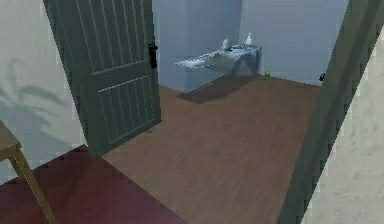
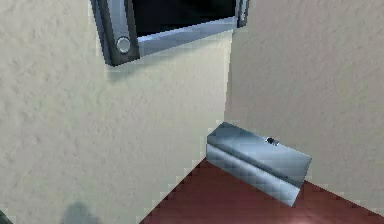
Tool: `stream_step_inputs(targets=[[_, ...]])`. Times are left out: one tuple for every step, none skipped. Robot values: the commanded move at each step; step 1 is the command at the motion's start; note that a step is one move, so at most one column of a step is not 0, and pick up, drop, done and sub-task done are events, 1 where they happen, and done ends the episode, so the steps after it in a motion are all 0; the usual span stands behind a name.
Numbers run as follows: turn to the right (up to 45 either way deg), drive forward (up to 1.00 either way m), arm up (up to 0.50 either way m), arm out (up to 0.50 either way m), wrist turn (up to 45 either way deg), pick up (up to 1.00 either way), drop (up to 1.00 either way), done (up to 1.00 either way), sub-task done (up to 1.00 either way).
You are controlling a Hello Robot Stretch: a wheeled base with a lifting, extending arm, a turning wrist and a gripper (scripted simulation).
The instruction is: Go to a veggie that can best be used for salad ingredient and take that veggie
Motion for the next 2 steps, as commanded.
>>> stream_step_inputs(targets=[[-3.0,0.0,0.0,0.0,0.0,0.0,0.0,0.0,0.0],[0.0,0.4,0.0,0.0,0.0,0.0,0.0,0.0,0.0]])
